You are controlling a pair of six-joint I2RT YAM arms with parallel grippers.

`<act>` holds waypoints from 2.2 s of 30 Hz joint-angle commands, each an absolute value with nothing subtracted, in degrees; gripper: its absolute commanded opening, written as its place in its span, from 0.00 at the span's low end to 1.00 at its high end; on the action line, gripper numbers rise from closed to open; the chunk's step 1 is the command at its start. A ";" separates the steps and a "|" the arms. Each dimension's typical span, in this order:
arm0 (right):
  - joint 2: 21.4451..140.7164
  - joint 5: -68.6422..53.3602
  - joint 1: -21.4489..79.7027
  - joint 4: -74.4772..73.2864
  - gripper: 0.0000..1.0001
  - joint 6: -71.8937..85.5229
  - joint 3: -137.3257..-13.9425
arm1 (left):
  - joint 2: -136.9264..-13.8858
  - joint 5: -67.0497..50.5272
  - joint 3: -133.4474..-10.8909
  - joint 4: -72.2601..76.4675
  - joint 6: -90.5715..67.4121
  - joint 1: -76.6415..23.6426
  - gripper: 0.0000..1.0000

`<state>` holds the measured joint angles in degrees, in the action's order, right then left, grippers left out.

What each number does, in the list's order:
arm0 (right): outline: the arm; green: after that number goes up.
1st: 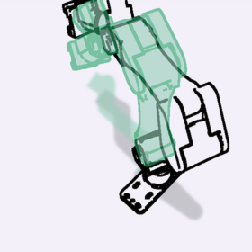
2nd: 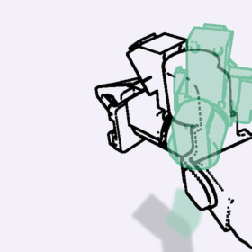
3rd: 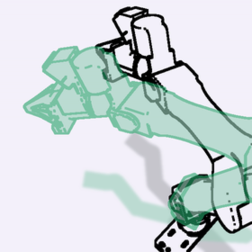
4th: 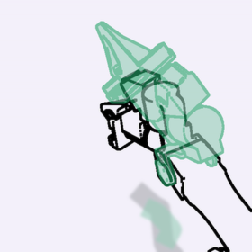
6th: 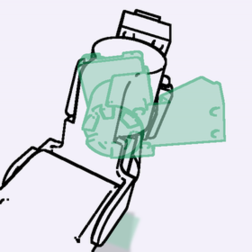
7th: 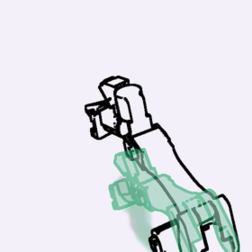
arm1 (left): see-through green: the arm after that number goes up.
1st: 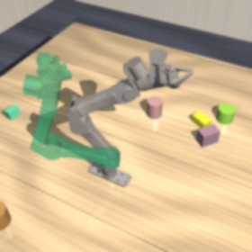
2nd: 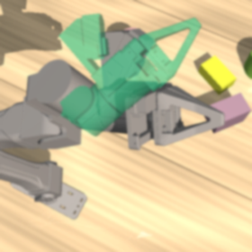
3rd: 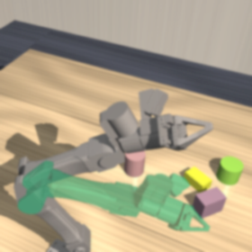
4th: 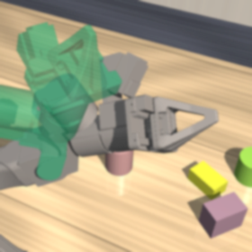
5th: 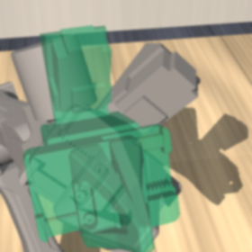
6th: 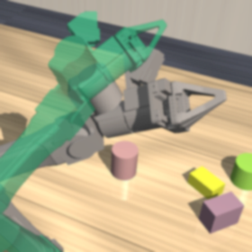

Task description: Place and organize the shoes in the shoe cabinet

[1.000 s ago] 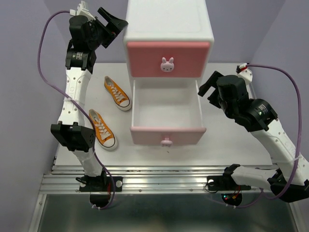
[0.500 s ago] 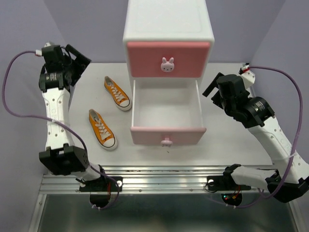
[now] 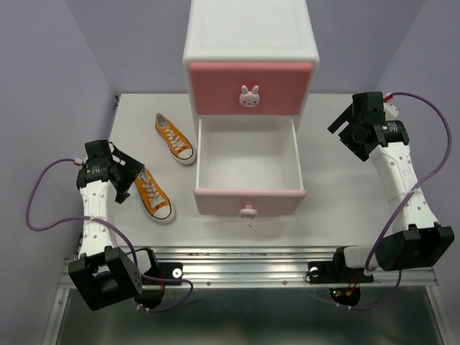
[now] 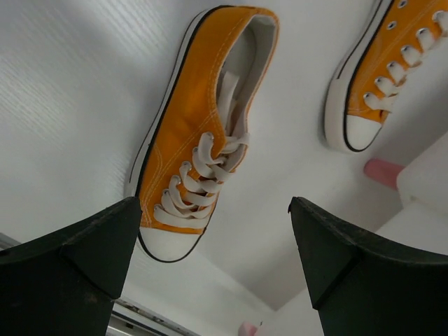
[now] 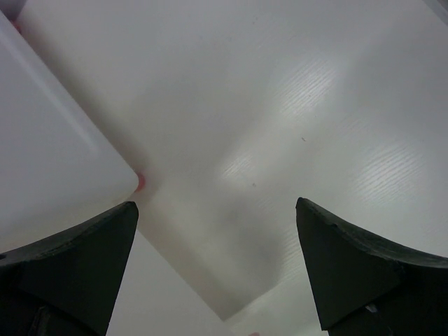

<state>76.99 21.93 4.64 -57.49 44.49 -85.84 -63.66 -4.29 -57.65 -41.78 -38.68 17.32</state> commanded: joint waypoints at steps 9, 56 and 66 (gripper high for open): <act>76.03 15.65 3.60 -53.88 1.00 38.06 -85.61 | -69.16 -6.94 -48.78 -30.33 -37.36 17.14 0.98; 72.07 12.84 3.60 -53.96 1.00 39.29 -80.51 | -70.06 -3.15 -58.53 -38.23 -32.26 11.43 0.00; 70.31 10.81 3.60 -54.23 1.00 37.44 -80.51 | -58.37 -11.94 -71.18 -46.14 -39.80 11.25 0.00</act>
<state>72.03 12.14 4.08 -55.27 38.96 -80.40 -61.41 -6.83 -66.02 -43.29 -34.54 11.64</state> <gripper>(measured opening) 0.995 0.095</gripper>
